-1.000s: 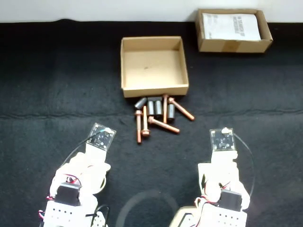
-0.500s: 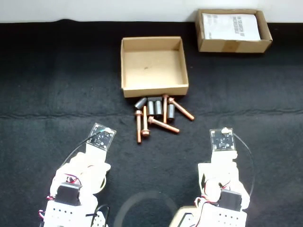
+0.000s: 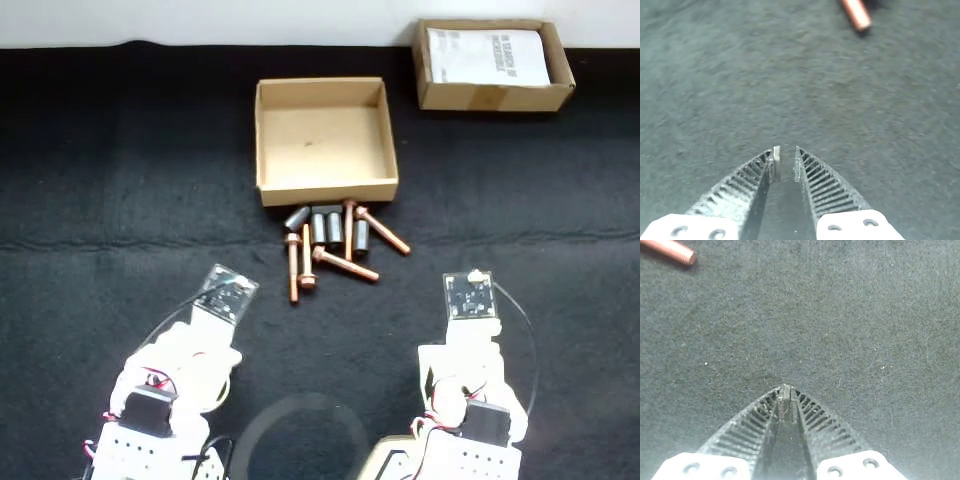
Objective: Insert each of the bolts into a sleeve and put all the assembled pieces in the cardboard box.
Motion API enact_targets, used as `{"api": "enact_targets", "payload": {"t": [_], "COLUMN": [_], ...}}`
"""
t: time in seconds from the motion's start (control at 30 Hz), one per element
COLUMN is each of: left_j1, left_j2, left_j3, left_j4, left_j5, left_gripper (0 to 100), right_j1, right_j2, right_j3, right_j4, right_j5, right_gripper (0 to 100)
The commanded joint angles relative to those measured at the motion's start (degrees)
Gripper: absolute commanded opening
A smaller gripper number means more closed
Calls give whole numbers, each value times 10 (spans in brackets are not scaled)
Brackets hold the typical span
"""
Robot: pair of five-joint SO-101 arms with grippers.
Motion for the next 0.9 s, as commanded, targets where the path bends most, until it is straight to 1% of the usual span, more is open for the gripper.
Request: {"api": "enact_targets", "payload": {"t": [0.0,0.17,0.3,0.37,0.53,0.63,0.7,0.87], "left_j1": [-59,-136,-178,-181,-180,-180,-180,-179], "left_j2": [-6,-6,-6,-6,-6,-6,-6,-6], "left_j3": [-34,-98,-182,-228,-346,-395,-418,-462], "left_j4": [-10,-16,-72,-86,-87,-86,-69,8], "left_j5": [-2,-2,-2,-2,-2,-1,-1,2], "left_gripper": [76,76,75,75,74,75,75,75], "right_j1": [-4,-4,-4,-4,-4,-4,-4,-4], "right_j2": [-11,-11,-11,-11,-11,-11,-11,-11], "right_j3": [73,73,73,73,73,73,73,73], "right_j4": [7,7,7,7,7,7,7,7], "right_j5": [4,4,4,4,4,4,4,4], "right_gripper": [8,8,8,8,8,8,8,8]}}
